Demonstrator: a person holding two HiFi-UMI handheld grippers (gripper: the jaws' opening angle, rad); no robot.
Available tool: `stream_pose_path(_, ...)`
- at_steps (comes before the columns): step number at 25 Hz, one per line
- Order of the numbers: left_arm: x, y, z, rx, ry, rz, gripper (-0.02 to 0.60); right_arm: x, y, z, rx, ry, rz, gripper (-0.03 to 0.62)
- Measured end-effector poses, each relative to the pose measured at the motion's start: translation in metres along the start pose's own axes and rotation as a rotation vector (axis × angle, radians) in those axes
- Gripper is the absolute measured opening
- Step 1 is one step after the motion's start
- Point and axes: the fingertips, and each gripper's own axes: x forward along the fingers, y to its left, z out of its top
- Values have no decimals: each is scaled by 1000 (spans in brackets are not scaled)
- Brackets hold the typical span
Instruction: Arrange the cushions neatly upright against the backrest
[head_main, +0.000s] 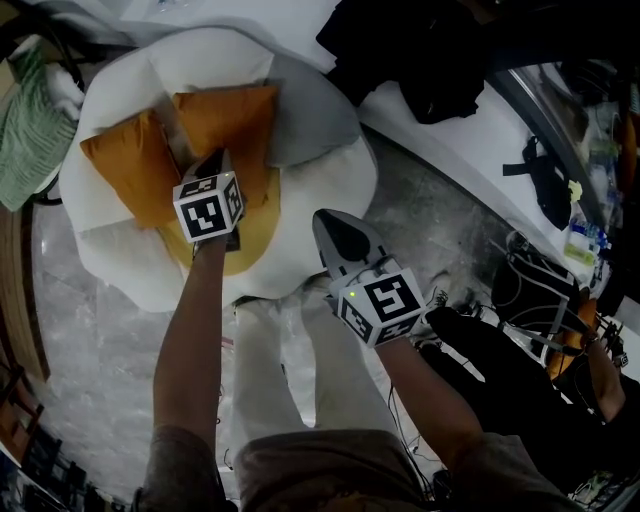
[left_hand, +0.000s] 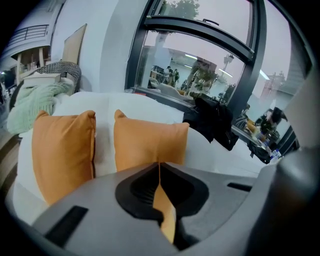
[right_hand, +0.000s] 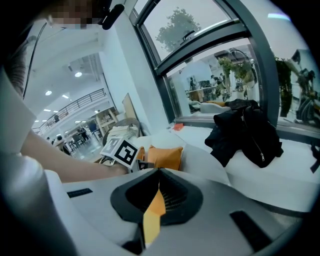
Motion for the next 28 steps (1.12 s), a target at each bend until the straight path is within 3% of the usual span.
stream_pose_path(7,-51,-23,2,21,21,-32,5,-24,16,12,16,-4,8,20)
stream_pose_path(17,-185,-70,26,19,3,-81,5,-84,51,55,28,-12,43,20)
stream_pose_path(28,-326,-118,64,27,-87,-109,5,-146,104,117,-12,-31,138,20)
